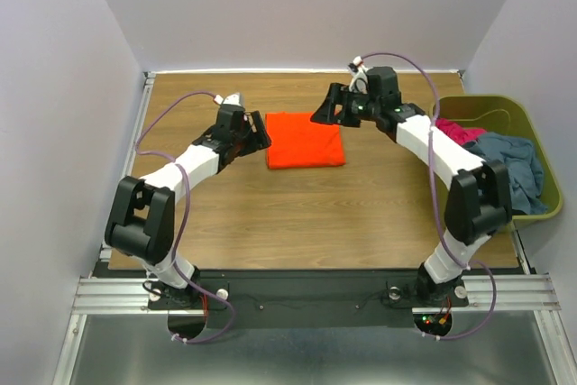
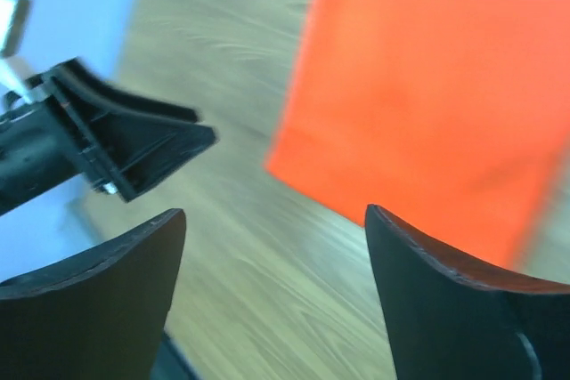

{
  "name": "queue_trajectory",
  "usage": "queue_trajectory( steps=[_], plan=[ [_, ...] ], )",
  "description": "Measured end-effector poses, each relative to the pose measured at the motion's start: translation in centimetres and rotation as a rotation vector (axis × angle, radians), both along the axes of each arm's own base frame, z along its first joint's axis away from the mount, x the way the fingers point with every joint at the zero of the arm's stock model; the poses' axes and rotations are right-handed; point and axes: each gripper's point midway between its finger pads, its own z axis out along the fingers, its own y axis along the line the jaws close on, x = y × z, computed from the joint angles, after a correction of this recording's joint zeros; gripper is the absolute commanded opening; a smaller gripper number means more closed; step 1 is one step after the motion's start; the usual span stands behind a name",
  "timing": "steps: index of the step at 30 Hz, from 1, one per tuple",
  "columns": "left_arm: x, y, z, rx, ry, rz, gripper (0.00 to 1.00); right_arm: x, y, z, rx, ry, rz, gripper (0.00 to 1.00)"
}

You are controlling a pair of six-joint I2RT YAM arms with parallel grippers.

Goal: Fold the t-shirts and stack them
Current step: Neatly place the folded tshirt to the corner

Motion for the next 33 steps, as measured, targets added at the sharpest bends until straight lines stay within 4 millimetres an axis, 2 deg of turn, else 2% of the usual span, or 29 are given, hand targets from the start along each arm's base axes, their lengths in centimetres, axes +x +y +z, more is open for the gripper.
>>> queue_trajectory(
  steps=[2, 4, 8, 10, 13, 16, 20, 25, 26, 29, 33],
  plan=[
    [-0.5, -0.3, -1.3, 0.023, 0.037, -0.007, 0.81, -0.5, -2.1, 0.0, -0.089, -0.002, -0.069, 0.91],
    [-1.0, -0.6, -2.9, 0.044, 0.08, -0.013, 0.74, -1.9, -4.3, -1.0, -0.184, 0.015, -0.122, 0.91],
    [-0.9, -0.6, -5.6, 0.086, 0.153, -0.01, 0.72, -6.3, -8.0, -3.5, -0.327, 0.082, -0.168, 0.91],
    [-0.3, -0.7, -6.4, 0.1, 0.17, -0.007, 0.7, -8.0, -9.1, -4.3, -0.371, 0.11, -0.176, 0.91],
    [0.8, -1.1, -6.8, 0.114, 0.176, -0.004, 0.69, -9.5, -10.4, -4.3, -0.41, 0.113, -0.193, 0.91],
    [2.2, -1.4, -7.2, 0.125, 0.171, -0.001, 0.69, -10.0, -11.1, -4.0, -0.433, 0.104, -0.209, 0.91],
    [3.4, -1.9, -8.4, 0.148, 0.185, -0.008, 0.65, -9.8, -11.7, -3.9, -0.46, 0.085, -0.227, 0.92],
    [4.7, -2.8, -8.5, 0.191, 0.171, -0.017, 0.49, -9.8, -12.2, -4.2, -0.484, 0.088, -0.242, 0.93],
    [4.9, -2.9, -8.7, 0.209, 0.169, -0.021, 0.42, -9.8, -12.3, -4.2, -0.489, 0.09, -0.243, 0.93],
    [5.1, -3.3, -8.9, 0.244, 0.169, -0.024, 0.36, -9.8, -12.6, -4.3, -0.5, 0.088, -0.251, 0.93],
    [5.5, -3.7, -9.1, 0.274, 0.166, -0.027, 0.14, -9.6, -12.9, -4.3, -0.518, 0.08, -0.259, 0.93]
  ],
)
